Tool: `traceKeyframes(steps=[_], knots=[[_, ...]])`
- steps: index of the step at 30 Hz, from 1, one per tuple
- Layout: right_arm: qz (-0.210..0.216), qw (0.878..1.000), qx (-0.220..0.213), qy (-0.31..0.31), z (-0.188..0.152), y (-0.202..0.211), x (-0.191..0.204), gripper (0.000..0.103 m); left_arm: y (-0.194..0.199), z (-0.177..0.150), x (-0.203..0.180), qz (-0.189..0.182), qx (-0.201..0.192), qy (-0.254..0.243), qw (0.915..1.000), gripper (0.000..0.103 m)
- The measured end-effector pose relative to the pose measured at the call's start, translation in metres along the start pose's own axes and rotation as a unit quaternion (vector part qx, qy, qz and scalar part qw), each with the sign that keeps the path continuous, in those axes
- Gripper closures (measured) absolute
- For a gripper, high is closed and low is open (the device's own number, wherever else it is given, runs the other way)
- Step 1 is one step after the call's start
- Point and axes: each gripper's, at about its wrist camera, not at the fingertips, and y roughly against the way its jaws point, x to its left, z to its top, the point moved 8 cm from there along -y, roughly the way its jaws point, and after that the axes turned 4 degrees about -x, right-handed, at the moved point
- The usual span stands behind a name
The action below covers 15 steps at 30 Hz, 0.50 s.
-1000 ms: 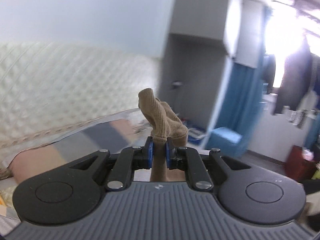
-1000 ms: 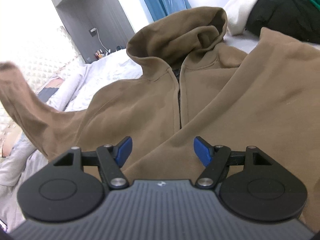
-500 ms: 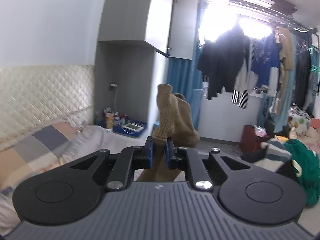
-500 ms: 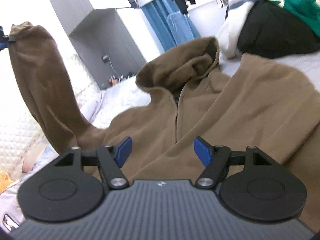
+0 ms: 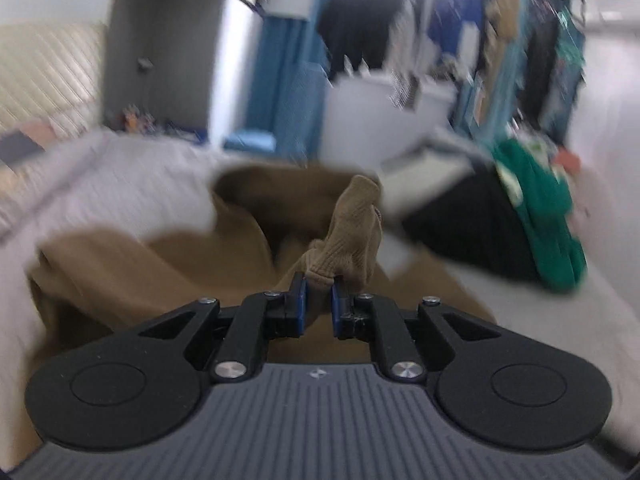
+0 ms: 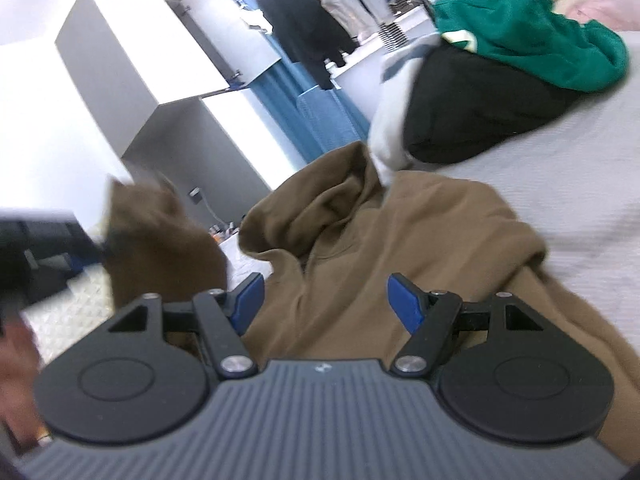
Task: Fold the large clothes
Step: 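Lift the sleeve and fold it across the hoodie body with the left gripper, then open the left gripper to release the sleeve on the hoodie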
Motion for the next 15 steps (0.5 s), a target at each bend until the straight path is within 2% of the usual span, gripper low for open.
traceKeyframes(steps=[3, 5, 7, 10, 12, 14, 15], knots=[[-0.015, 1.0, -0.019, -0.017, 0.01, 0.006, -0.016, 0.031, -0.016, -0.058, -0.021, -0.021, 0.041, -0.014, 0.9988, 0.089], [-0.021, 0.999, -0.025, -0.024, 0.013, 0.007, -0.023, 0.031, -0.023, -0.081, -0.024, -0.031, 0.057, -0.025, 0.9976, 0.089], [-0.025, 0.999, -0.022, -0.023, 0.011, 0.005, -0.024, 0.031, -0.026, -0.095, -0.025, -0.039, 0.07, -0.038, 0.9961, 0.089], [-0.033, 0.999, -0.016, -0.019, 0.008, 0.001, -0.028, 0.031, -0.025, -0.1, -0.018, -0.057, 0.076, -0.04, 0.9947, 0.086], [-0.037, 0.999, -0.015, -0.021, 0.008, -0.004, -0.028, 0.031, -0.024, -0.103, -0.012, -0.075, 0.099, -0.034, 0.9916, 0.076], [-0.041, 0.999, -0.014, -0.016, 0.008, -0.007, -0.026, 0.031, -0.017, -0.095, -0.004, -0.1, 0.115, -0.029, 0.9879, 0.041], [-0.04, 0.999, -0.013, -0.014, 0.006, -0.006, -0.024, 0.031, -0.015, -0.092, -0.001, -0.116, 0.117, -0.025, 0.986, 0.035]])
